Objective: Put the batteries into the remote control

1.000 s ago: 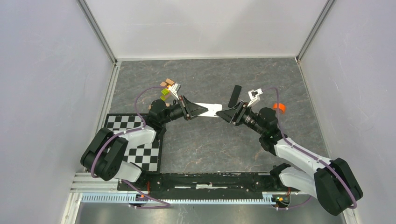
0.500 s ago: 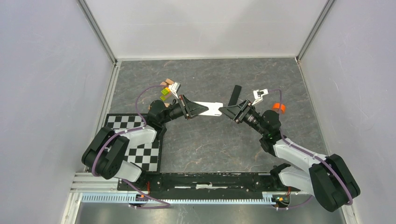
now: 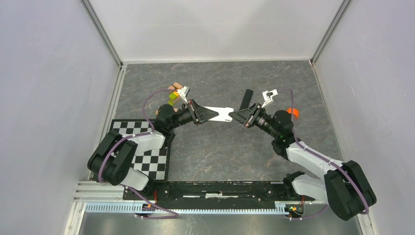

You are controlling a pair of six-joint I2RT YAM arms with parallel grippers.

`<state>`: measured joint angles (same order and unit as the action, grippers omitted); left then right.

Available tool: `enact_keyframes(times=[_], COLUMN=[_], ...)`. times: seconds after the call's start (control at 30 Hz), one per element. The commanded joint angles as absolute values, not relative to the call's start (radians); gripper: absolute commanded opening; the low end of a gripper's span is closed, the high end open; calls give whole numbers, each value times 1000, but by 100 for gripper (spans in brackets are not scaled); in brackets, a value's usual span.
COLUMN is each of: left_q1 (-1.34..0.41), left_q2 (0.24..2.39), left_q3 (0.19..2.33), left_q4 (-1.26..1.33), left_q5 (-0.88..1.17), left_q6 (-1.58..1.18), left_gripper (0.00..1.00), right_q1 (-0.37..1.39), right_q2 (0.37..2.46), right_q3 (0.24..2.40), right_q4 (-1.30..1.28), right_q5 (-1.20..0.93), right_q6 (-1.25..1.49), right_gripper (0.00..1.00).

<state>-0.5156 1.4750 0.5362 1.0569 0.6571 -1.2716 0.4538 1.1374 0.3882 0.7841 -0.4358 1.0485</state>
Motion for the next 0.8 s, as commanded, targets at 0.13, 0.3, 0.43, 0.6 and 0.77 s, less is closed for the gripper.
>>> enact_keyframes(times=[0.13,0.3,0.43,0.6,0.77], left_q1=[-522,-522,-522,-522,-522], left_q2=[1460,1454,1452,1453,1445], left_q3=[603,604,609,607,612], left_q4=[1080,1033,975,975,962], left_q5=[698,684,668,666,675], left_q6=[-1214,-1207,-1222,-1246,-1227], left_gripper=[2,2,2,2,2], right_q1=[446,442,439,436,432], right_q2=[1113,1085,1077,1087,1071], right_q3=[507,491,448,436,446], right_q4=[500,547,639,643,595], right_q5=[-477,-489,-494,-494,-484], right_q6=[881,912,968,974,932], right_gripper=[10,10,17,29,28])
